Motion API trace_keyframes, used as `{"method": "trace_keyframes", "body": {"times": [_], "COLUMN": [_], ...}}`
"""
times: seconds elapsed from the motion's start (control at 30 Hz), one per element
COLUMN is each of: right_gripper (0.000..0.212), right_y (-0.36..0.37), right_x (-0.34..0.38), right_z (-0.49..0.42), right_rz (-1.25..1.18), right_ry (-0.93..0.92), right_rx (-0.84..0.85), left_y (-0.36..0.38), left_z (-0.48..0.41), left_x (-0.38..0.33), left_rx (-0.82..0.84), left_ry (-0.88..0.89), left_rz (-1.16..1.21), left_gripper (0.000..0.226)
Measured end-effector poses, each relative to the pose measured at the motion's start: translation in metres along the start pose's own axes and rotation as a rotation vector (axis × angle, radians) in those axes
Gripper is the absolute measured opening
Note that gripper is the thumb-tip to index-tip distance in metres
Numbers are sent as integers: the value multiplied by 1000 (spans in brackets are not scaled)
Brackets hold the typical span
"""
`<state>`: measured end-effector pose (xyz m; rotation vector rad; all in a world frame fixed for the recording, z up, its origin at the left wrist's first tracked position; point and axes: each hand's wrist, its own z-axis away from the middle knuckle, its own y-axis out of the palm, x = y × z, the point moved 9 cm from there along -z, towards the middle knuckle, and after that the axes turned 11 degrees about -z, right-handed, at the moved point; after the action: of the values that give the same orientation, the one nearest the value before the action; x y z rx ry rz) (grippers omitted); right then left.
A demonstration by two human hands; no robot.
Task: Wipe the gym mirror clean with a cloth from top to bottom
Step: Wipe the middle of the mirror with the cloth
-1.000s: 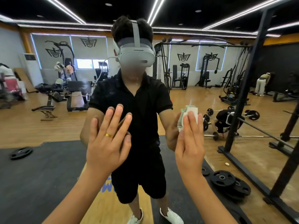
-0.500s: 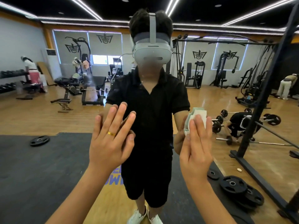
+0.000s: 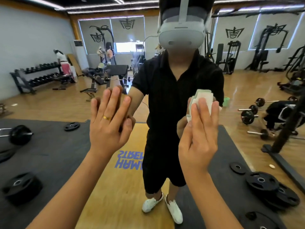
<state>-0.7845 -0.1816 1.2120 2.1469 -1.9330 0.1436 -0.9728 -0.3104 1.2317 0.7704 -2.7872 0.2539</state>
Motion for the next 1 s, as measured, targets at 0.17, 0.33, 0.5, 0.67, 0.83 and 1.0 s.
{"method": "trace_keyframes", "body": {"times": [0.17, 0.33, 0.5, 0.67, 0.83, 1.0], "right_gripper": [29, 28, 37, 38, 36, 36], "right_y": [-4, -5, 0, 19, 51, 67], "right_x": [4, 2, 4, 22, 49, 65], "right_z": [-2, 0, -2, -14, -56, -93], "right_rz": [21, 18, 56, 138, 145, 165], "right_ry": [-35, -22, 41, 65, -10, -81], "right_rx": [-21, -40, -120, -230, -214, -46], "left_y": [-1, -1, -2, -3, -4, -5], "left_z": [0, 0, -1, -1, -1, -2], "left_x": [-2, -2, -3, -2, -1, 2], "left_rx": [1, -1, -6, -10, 1, -3], "left_ry": [4, 2, 0, 0, 14, -1], "left_rz": [7, 1, 25, 45, 40, 83], "left_gripper": [52, 53, 53, 52, 53, 50]}}
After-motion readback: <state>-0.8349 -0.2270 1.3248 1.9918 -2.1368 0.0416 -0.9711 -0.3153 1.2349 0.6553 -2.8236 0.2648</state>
